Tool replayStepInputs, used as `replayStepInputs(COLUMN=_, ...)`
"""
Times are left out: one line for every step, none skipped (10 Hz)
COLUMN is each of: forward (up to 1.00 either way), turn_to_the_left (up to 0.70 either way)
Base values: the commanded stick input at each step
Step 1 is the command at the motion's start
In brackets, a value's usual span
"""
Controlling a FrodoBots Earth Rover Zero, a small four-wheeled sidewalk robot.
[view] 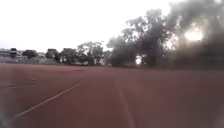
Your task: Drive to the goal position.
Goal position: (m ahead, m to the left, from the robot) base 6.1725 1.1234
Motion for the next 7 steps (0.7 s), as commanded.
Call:
replayStepInputs(forward=0.70, turn_to_the_left=0.00)
replayStepInputs(forward=0.70, turn_to_the_left=0.00)
replayStepInputs(forward=0.70, turn_to_the_left=0.00)
replayStepInputs(forward=0.70, turn_to_the_left=0.00)
replayStepInputs(forward=0.70, turn_to_the_left=0.00)
replayStepInputs(forward=0.70, turn_to_the_left=0.00)
replayStepInputs(forward=0.70, turn_to_the_left=0.00)
